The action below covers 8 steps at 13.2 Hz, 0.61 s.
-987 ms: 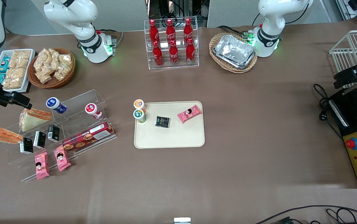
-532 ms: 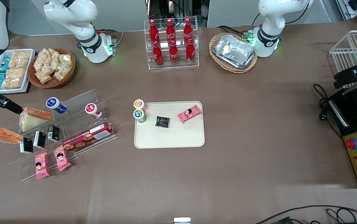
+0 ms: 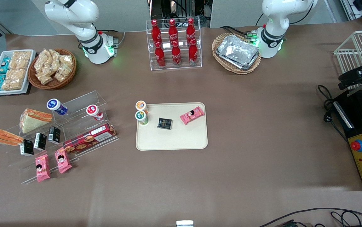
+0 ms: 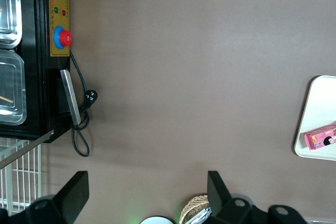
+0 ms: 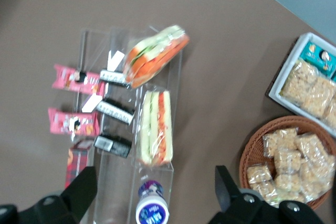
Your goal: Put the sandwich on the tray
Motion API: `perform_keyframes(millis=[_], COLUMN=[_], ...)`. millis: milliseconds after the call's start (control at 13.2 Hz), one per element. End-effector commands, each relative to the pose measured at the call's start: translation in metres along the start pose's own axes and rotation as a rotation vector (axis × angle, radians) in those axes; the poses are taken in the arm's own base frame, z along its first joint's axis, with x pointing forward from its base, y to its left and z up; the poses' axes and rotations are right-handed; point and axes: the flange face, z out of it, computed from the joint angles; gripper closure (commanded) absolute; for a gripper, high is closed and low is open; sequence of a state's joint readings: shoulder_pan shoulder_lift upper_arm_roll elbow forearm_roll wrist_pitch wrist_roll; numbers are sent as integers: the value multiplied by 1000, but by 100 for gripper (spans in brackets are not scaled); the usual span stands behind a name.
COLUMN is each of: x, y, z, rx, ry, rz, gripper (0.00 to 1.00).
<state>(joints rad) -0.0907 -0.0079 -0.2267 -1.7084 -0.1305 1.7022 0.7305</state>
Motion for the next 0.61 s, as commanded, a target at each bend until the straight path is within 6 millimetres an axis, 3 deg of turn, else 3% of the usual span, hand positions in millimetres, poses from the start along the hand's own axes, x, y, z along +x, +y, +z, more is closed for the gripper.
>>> perform_keyframes(millis=[0, 152, 304, 532], x=[34, 55, 75, 92], y=[5, 16, 25, 20], z=[8, 21, 34, 57], rx=[13, 49, 133, 130], ry=[-22, -54, -162, -127], rz=[302, 427, 670, 700], gripper=[0, 0, 0, 0])
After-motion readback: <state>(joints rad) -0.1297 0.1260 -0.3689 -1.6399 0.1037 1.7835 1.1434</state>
